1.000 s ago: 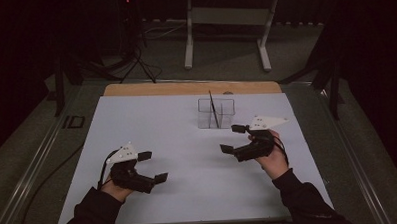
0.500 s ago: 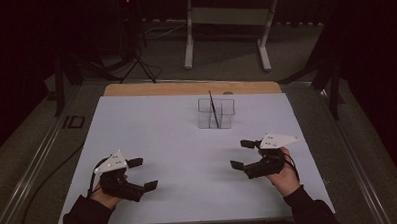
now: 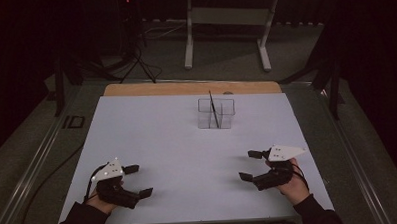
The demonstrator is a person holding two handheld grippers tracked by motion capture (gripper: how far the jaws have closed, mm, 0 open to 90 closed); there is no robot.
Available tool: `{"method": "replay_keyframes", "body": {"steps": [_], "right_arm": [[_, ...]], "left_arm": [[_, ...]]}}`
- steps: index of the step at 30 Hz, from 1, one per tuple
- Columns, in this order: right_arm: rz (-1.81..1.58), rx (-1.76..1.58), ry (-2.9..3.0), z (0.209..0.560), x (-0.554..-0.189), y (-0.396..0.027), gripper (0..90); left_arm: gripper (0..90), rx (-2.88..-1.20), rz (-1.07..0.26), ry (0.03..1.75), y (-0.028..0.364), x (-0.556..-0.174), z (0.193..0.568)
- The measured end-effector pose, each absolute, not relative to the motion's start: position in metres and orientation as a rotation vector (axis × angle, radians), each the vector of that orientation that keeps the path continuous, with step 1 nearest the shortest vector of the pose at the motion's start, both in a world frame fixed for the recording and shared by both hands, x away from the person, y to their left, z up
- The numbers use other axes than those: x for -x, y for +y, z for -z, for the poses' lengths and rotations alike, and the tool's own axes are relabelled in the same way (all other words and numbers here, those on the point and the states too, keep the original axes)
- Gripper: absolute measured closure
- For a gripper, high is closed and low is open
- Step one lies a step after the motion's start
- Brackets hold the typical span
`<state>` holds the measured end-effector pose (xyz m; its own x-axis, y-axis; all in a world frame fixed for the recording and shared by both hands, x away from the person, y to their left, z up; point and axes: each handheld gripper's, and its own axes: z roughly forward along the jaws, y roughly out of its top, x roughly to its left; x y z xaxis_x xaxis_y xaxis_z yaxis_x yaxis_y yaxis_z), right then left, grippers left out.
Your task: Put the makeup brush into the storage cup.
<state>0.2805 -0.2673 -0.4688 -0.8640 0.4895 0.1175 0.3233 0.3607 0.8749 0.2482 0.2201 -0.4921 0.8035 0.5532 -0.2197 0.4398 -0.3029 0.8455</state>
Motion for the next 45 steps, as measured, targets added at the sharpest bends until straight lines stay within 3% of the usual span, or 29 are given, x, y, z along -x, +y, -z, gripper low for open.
{"method": "replay_keyframes", "body": {"steps": [17,45], "right_arm": [[-1.491,-0.714,2.525,0.5,-0.265,-0.288,13.1],[-1.521,-0.771,2.509,0.506,-0.267,-0.296,13.6]], "left_arm": [[1.7,-1.86,-0.141,0.712,0.236,-0.244,0.504],[1.8,-1.825,-0.13,0.735,0.236,-0.244,0.51]]}}
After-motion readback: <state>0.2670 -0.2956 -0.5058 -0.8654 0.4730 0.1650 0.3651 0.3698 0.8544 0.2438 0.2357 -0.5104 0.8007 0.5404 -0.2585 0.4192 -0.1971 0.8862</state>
